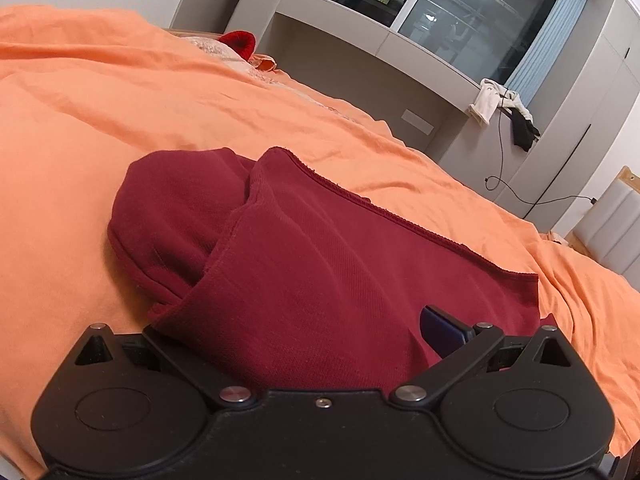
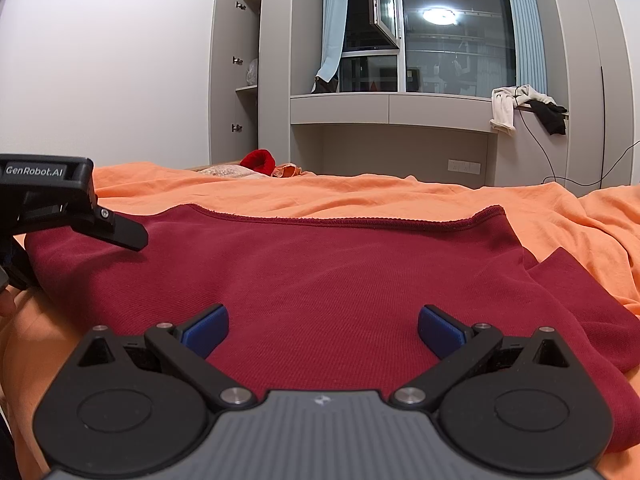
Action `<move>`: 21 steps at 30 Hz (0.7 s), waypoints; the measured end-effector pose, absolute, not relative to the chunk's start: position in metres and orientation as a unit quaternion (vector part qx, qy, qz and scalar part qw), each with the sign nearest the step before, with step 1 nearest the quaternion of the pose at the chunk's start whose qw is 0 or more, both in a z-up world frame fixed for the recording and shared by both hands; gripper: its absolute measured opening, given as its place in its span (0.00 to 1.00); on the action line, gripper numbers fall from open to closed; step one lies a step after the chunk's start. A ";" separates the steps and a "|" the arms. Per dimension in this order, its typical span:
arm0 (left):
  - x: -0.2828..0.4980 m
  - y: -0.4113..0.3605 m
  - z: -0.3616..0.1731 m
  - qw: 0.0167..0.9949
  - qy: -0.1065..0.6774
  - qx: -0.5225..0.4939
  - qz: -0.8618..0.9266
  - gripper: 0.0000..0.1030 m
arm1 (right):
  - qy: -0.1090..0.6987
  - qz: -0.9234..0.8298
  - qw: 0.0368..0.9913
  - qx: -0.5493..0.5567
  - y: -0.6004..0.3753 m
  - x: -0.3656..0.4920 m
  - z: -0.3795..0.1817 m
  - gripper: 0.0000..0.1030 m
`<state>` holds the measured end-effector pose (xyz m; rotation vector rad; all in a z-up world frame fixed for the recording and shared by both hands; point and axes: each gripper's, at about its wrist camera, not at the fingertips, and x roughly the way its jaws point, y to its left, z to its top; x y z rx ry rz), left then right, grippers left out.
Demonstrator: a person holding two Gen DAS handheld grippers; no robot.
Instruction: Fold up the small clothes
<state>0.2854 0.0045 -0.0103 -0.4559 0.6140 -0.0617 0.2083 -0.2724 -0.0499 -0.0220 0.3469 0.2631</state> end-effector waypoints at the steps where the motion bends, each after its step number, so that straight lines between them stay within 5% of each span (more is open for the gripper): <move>1: 0.285 0.005 -0.009 0.927 0.297 -0.226 -0.027 0.99 | 0.172 0.131 0.976 -0.011 -0.272 0.208 -0.050 1.00; 15: 0.282 0.009 -0.009 0.928 0.287 -0.239 -0.009 0.99 | 0.172 0.131 0.976 -0.011 -0.272 0.209 -0.050 1.00; 21: 0.277 0.015 -0.006 0.928 0.270 -0.256 0.014 0.82 | 0.172 0.131 0.976 -0.011 -0.273 0.209 -0.050 1.00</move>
